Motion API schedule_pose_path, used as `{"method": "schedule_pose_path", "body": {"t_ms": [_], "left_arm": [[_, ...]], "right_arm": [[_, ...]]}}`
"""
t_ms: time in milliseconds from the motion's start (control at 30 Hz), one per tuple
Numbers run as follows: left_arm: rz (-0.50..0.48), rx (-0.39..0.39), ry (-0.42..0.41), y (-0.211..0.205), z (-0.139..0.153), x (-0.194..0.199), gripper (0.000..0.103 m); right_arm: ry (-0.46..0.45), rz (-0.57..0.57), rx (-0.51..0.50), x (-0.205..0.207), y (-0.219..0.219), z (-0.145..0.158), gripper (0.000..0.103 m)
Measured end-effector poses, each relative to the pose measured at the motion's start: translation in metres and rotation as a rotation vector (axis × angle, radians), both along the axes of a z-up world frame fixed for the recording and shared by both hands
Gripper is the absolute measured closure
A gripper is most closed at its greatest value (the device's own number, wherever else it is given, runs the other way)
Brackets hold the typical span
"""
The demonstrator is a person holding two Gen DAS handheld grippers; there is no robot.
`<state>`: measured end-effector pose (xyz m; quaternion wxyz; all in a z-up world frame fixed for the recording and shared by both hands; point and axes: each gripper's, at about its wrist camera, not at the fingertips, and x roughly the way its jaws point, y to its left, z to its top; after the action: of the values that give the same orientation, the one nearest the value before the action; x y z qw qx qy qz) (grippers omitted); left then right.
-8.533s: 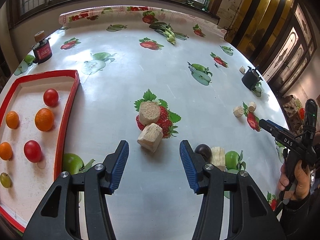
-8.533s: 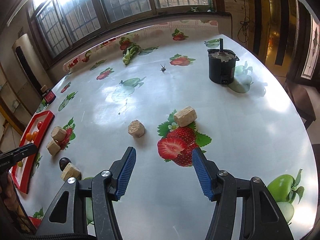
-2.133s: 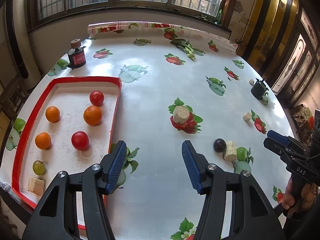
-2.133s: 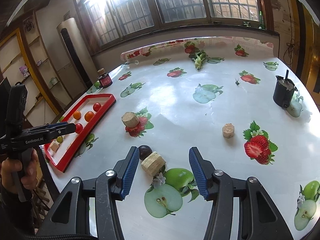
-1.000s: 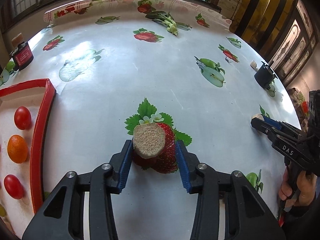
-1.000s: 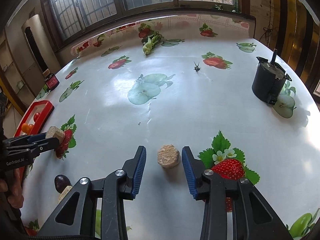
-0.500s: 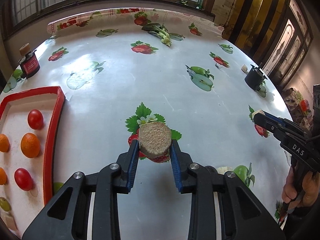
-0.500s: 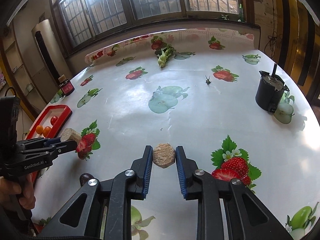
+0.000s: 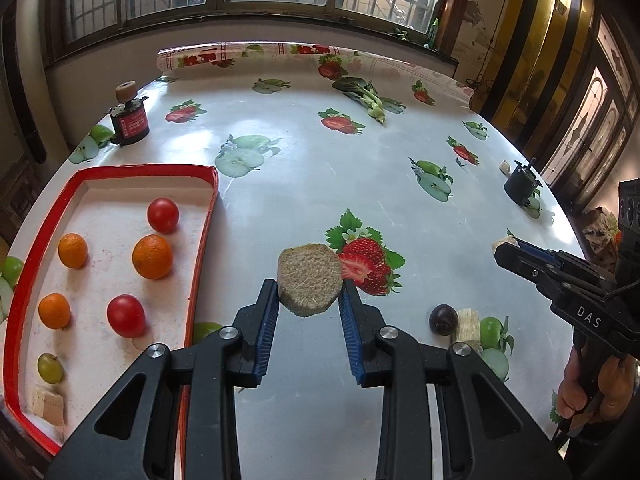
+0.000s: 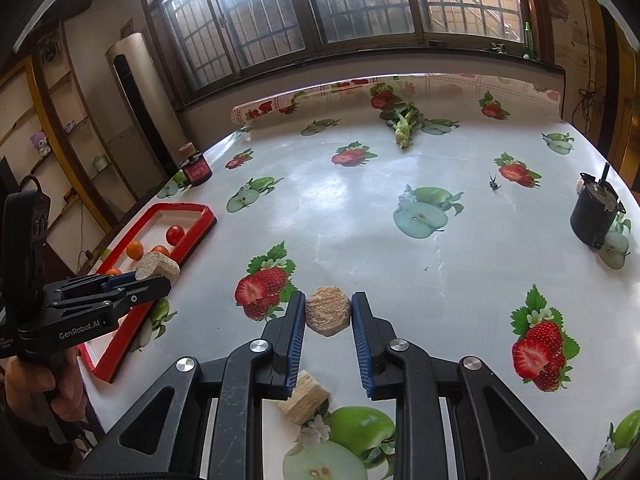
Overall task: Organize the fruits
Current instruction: 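Carry both beige discs into the red tray and open both grippers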
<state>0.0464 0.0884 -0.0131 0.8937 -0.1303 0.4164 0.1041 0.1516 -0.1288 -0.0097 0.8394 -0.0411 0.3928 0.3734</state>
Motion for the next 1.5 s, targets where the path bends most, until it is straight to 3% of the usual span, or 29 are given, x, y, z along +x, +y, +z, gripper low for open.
{"method": "schedule_pose_path", "body": {"t_ms": [1100, 1500], "left_arm": [[0.251, -0.026, -0.034, 0.098, 0.005, -0.092, 0.075], [0.294, -0.030, -0.038, 0.133, 0.006, -0.092, 0.075]], "right_arm": [[0.006, 0.261, 0.024, -0.060, 0.123, 0.015, 0.079], [0.024, 0.323, 0.022, -0.064, 0.169, 0.012, 0.079]]}}
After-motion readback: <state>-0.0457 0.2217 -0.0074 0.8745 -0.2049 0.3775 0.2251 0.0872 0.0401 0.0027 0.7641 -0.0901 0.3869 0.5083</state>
